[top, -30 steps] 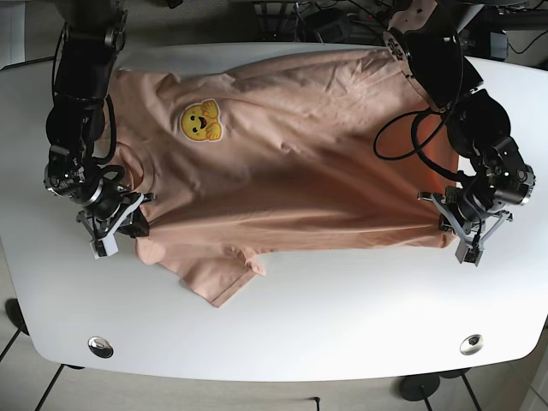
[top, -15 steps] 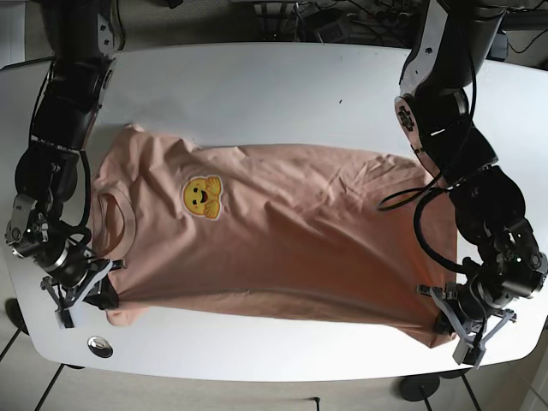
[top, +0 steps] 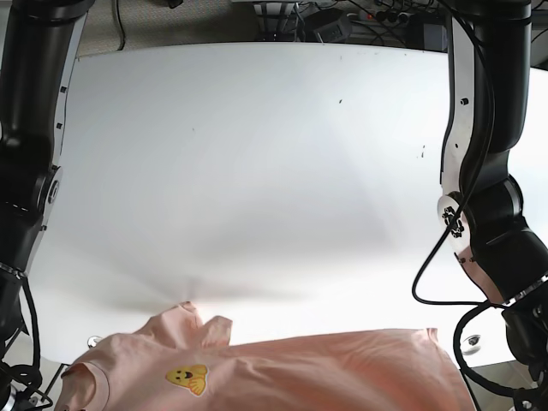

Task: Fold the T-shirt properly
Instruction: 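Lift the peach shirt by the hem with both grippers and flip it over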

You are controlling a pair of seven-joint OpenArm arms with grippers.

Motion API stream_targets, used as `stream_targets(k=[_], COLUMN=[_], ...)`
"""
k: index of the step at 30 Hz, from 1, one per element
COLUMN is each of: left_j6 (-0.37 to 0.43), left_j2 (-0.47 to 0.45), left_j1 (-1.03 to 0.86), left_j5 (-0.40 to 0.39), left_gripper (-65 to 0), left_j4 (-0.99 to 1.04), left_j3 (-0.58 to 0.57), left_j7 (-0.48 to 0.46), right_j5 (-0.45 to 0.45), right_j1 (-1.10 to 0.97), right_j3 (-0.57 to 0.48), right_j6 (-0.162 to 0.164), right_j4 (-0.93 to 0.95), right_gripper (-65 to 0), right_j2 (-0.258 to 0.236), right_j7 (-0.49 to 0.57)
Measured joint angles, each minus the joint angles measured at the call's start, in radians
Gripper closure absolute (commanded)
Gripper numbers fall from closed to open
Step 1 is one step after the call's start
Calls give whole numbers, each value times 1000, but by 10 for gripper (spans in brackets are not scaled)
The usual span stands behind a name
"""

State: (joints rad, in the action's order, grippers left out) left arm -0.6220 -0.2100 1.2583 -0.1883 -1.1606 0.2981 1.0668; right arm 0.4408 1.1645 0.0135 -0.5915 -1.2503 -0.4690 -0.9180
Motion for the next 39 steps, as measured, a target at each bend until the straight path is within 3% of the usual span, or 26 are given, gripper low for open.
stream_targets(k=[4,7,15,19,24,34,36,39], left_j6=[-13,-71,-79,-82,-82,-82,-82,-82], left_j2=[-12,-3,4,6,7,2,0,-23], left_j1=[-100,-274,-858,-1057,-1213,-1359,-1377,-1394], left_j5=[7,7,4,6,-2,-3,6,8], left_gripper=[-13,-13,-11,-11,-11,-19,-74,-211], left_j4=[-35,-153,-506,-585,-624,-624,-624,-624], left_j3=[2,2,11,109,183,190,190,188], left_j7=[2,10,9,6,6,1,1,2], right_j5=[7,-4,-11,-11,2,-10,-8,-9], right_j1=[-160,-362,-927,-1130,-1298,-1470,-1484,-1500], right_j3=[98,147,332,353,418,451,451,451], right_j6=[-3,-5,-4,-3,-4,-3,-3,-3], right_j4=[-128,-229,-473,-556,-603,-608,-608,-608], right_gripper=[-19,-19,-19,-19,-19,-24,-25,-27], right_j2=[6,15,131,168,193,215,214,214], right_j7=[-34,-86,-89,-84,-74,-73,-72,-71])
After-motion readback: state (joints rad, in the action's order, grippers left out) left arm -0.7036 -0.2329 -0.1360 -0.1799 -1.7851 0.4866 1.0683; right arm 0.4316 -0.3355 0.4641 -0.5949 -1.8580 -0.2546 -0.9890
